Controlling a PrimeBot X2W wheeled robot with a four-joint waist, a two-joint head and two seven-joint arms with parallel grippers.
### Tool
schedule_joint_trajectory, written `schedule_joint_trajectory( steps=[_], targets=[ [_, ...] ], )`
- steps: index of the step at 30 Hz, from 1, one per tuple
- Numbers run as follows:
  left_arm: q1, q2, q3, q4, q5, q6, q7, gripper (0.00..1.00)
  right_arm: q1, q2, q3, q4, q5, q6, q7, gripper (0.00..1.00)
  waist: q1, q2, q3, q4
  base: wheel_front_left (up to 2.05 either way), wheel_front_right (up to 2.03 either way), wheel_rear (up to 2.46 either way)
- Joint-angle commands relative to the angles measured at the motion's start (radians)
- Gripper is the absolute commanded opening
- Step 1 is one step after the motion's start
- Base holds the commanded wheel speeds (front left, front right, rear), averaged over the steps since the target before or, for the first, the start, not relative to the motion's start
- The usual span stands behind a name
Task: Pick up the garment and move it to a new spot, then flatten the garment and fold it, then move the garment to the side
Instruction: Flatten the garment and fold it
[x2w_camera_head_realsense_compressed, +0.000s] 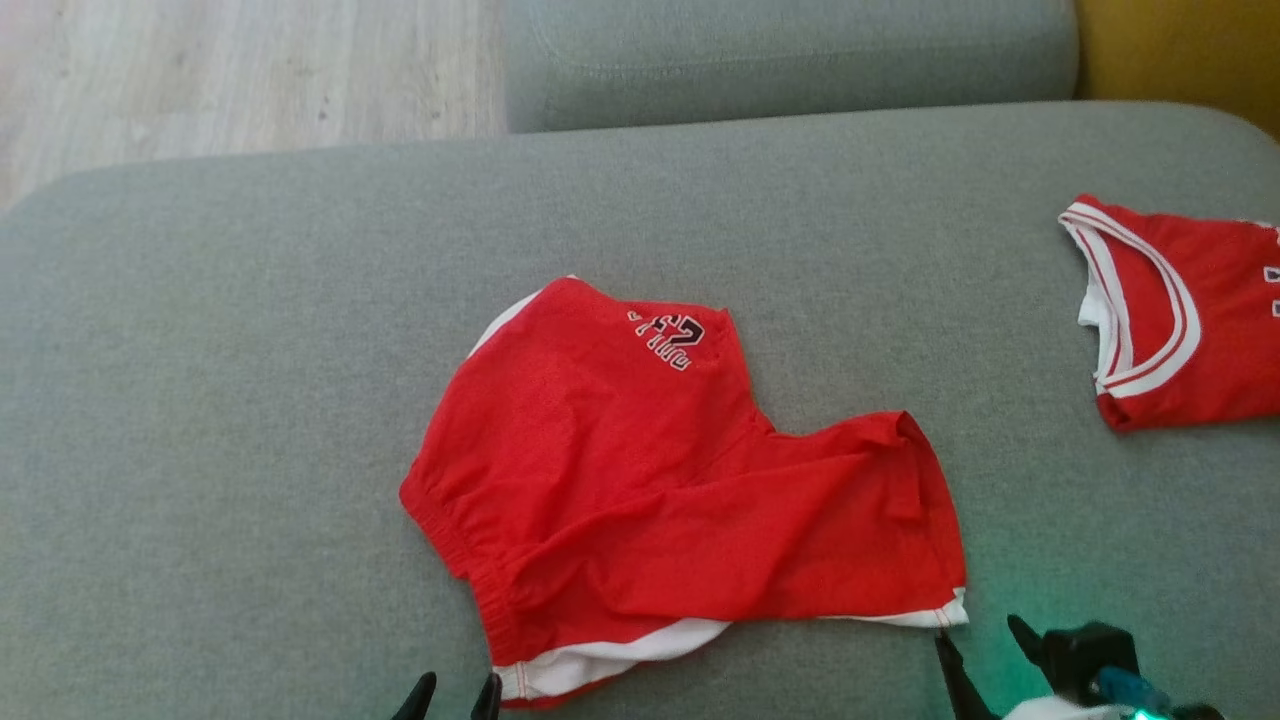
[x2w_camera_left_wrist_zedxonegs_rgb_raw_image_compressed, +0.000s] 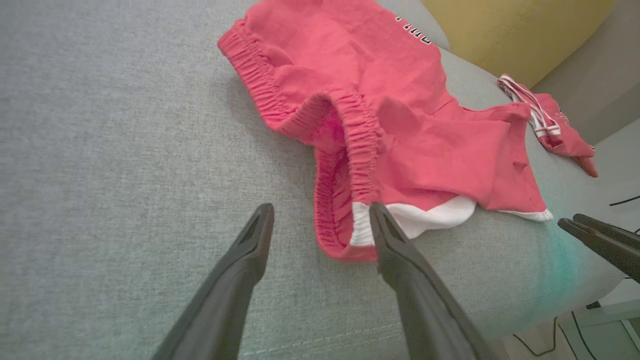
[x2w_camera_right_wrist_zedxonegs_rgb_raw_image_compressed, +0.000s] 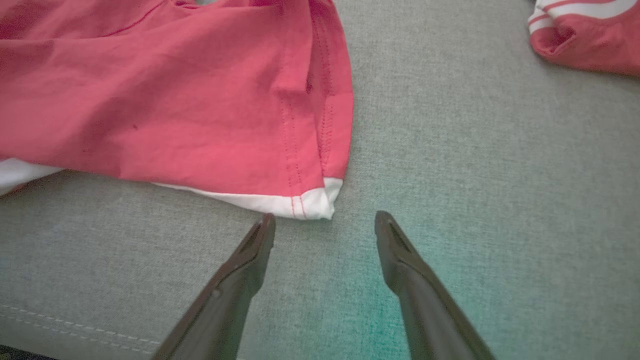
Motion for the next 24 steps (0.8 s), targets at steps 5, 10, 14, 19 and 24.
schedule_joint_trajectory(
  steps=[5,10,14,19,24],
  targets=[
    [-0.059,0.009,0.015,-0.012,-0.014,0.002,-0.003,1.00,-0.087,-0.006,0.014,-0.015,-0.017,0.007,0.003,1.00,-0.0001,0.0000,0.023,-0.005,0.00,0.00,0.00],
    [-0.080,0.010,-0.001,0.012,-0.027,0.002,-0.008,1.00,-0.115,-0.005,0.027,0.031,0.012,0.007,0.010,1.00,-0.0001,0.0000,0.037,0.004,0.00,0.00,0.00],
    [-0.089,0.008,-0.013,0.027,-0.035,0.002,-0.009,1.00,-0.124,-0.005,0.036,0.054,0.021,0.007,0.016,1.00,-0.0001,0.0000,0.045,0.008,0.00,0.00,0.00],
    [-0.100,0.009,-0.021,0.042,-0.041,0.002,-0.009,1.00,-0.139,-0.005,0.047,0.067,0.026,0.007,0.014,1.00,-0.0001,0.0000,0.052,0.007,0.00,0.00,0.00],
    [-0.105,0.012,-0.040,0.041,-0.059,0.002,-0.001,1.00,-0.148,-0.005,0.055,0.076,0.029,0.007,0.010,1.00,-0.0001,0.0000,0.057,0.007,0.00,0.00,0.00]
  ],
)
